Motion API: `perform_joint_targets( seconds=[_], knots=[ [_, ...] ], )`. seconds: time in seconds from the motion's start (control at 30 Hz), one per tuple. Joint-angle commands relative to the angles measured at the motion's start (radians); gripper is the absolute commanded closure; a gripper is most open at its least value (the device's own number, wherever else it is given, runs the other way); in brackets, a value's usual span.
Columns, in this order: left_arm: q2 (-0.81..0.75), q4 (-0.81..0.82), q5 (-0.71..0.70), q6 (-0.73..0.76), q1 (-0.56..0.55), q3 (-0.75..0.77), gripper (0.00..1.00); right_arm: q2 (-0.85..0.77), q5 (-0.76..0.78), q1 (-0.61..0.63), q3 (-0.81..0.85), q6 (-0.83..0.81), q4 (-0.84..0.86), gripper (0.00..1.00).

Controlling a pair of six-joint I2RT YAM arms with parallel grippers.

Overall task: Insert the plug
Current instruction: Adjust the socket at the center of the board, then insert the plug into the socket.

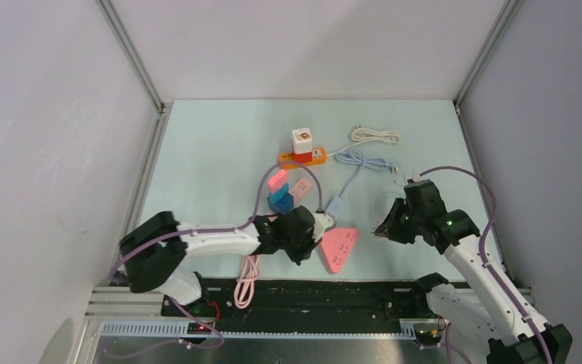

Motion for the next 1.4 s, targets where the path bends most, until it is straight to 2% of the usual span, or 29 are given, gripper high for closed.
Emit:
perform_joint_targets(
  seconds=[0.0, 0.23, 0.4, 0.5, 0.67, 0.77, 0.83, 0.9, 0.93, 0.97, 1.0, 1.07, 1.13, 1.23, 1.37],
  knots=[
    [0.102, -0.023, -0.056, 0.038, -0.078, 0.075, 1.00, 0.019, 0.015, -0.041, 0.001, -0.095, -0.002, 1.00],
    [0.232, -0.007, -0.054, 0.013, -0.093, 0.195, 1.00, 0.051, -0.030, -0.087, 0.001, -0.055, 0.008, 1.00],
    [0.319, 0.015, -0.069, 0.012, -0.043, 0.336, 1.00, 0.090, -0.043, -0.107, 0.001, -0.035, 0.059, 1.00],
    [0.325, 0.054, -0.029, 0.000, 0.012, 0.361, 1.00, 0.130, -0.043, -0.113, 0.001, -0.020, 0.100, 1.00],
    [0.314, 0.078, -0.025, 0.019, 0.027, 0.361, 1.00, 0.202, -0.132, -0.116, 0.002, 0.011, 0.208, 1.00],
    [0.267, 0.079, 0.004, -0.010, 0.037, 0.302, 0.99, 0.221, -0.183, -0.118, 0.002, -0.004, 0.223, 1.00],
    [0.191, 0.079, 0.019, -0.024, 0.040, 0.235, 0.92, 0.217, -0.200, -0.117, 0.001, -0.026, 0.216, 1.00],
    [0.112, 0.071, 0.032, -0.032, 0.053, 0.192, 0.76, 0.220, -0.237, -0.117, -0.002, -0.056, 0.219, 1.00],
    [0.071, 0.062, 0.041, -0.038, 0.060, 0.188, 0.60, 0.224, -0.251, -0.119, -0.004, -0.061, 0.223, 1.00],
    [0.050, 0.058, 0.051, -0.045, 0.079, 0.196, 0.53, 0.233, -0.282, -0.120, -0.008, -0.063, 0.241, 1.00],
    [0.045, 0.050, 0.090, -0.069, 0.094, 0.205, 0.41, 0.239, -0.292, -0.119, -0.015, -0.060, 0.246, 1.00],
    [0.058, 0.034, 0.139, -0.130, 0.142, 0.248, 0.28, 0.258, -0.293, -0.120, -0.035, -0.033, 0.260, 1.00],
    [0.096, 0.026, 0.202, -0.188, 0.188, 0.296, 0.21, 0.247, -0.307, -0.117, -0.066, 0.007, 0.283, 1.00],
    [0.150, 0.028, 0.224, -0.233, 0.204, 0.351, 0.13, 0.209, -0.299, -0.120, -0.114, 0.046, 0.287, 1.00],
    [0.209, 0.027, 0.169, -0.275, 0.203, 0.392, 0.11, 0.179, -0.306, -0.127, -0.131, 0.040, 0.296, 1.00]
  ],
)
